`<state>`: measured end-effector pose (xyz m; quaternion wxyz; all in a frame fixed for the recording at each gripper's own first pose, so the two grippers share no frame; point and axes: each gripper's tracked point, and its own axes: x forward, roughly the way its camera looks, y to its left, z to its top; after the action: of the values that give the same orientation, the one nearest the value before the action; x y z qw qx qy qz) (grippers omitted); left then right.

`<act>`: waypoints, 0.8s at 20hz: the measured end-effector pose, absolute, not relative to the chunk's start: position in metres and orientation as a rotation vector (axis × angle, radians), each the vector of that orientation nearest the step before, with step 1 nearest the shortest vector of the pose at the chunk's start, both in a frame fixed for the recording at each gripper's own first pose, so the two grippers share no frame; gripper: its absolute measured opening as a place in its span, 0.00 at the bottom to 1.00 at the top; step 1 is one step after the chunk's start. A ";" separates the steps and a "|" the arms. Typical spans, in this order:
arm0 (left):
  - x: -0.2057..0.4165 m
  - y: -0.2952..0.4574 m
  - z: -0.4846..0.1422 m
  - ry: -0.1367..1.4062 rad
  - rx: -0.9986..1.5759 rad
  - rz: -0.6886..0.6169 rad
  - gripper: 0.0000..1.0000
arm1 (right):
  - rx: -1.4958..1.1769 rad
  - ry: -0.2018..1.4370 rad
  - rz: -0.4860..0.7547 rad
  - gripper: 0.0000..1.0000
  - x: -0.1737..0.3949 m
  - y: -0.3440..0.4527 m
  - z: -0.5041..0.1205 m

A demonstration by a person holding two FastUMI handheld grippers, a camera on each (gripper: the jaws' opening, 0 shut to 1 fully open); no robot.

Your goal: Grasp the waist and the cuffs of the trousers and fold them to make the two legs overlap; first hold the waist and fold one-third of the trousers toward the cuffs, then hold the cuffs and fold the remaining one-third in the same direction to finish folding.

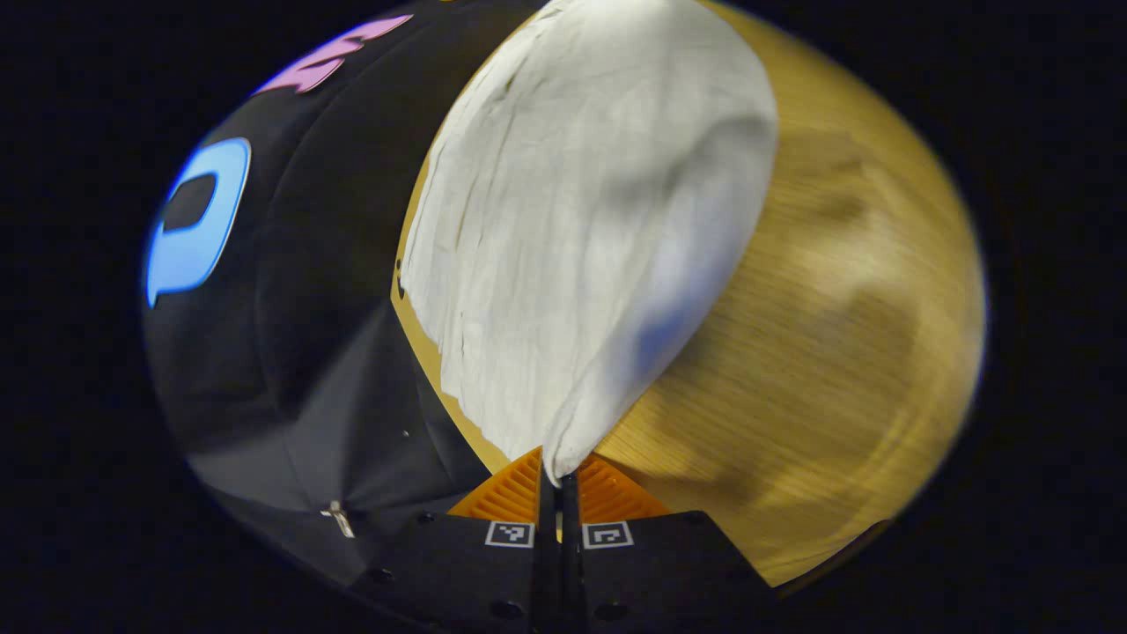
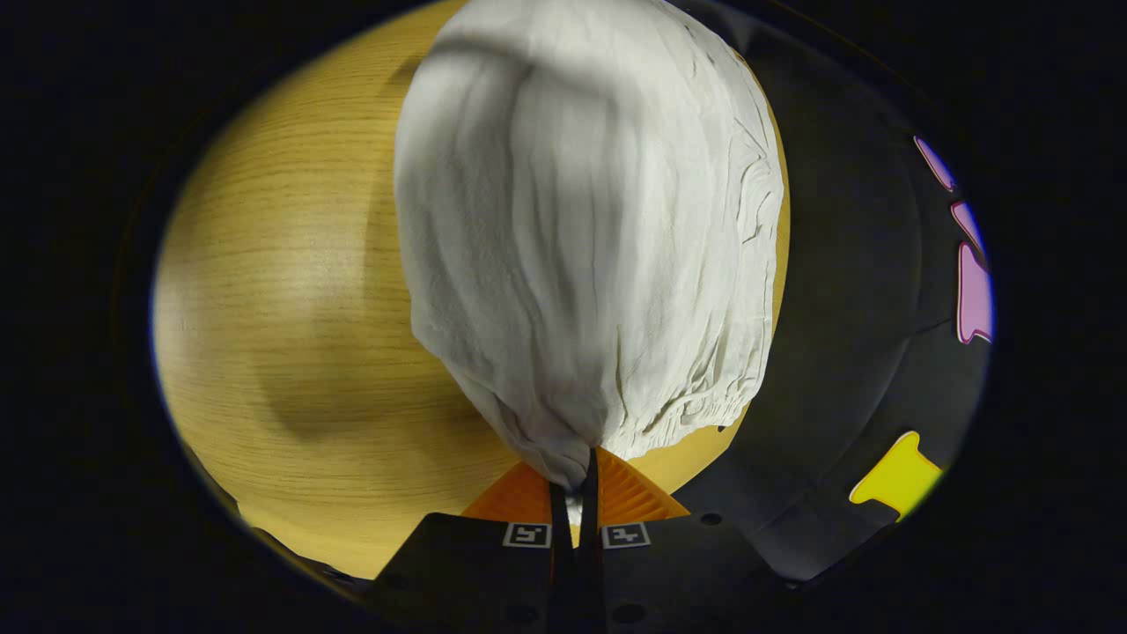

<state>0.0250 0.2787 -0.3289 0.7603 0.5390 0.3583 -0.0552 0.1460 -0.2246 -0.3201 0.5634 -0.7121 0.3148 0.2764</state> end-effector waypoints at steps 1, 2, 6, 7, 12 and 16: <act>0.026 0.277 -0.321 0.765 1.157 -0.093 0.06 | -1.665 0.728 0.642 0.06 0.147 -0.223 -0.316; 0.026 0.274 -0.312 0.743 1.139 -0.075 0.06 | -1.650 0.717 0.625 0.06 0.149 -0.225 -0.310; 0.046 0.285 -0.258 0.652 0.993 0.036 0.06 | -1.567 0.666 0.530 0.17 0.156 -0.223 -0.282; 0.054 0.289 -0.245 0.630 0.988 0.057 0.06 | -1.559 0.657 0.514 0.06 0.160 -0.222 -0.275; 0.116 0.312 -0.191 0.542 1.065 0.105 0.06 | -1.516 0.603 0.409 0.06 0.197 -0.219 -0.238; 0.161 0.318 -0.157 0.496 1.080 0.129 0.06 | -1.511 0.552 0.367 0.06 0.236 -0.211 -0.208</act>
<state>0.1605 0.3178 -0.1565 0.8265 0.5086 0.2337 0.0609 0.2361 -0.2113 -0.2083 0.6785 -0.6728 0.2457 0.1632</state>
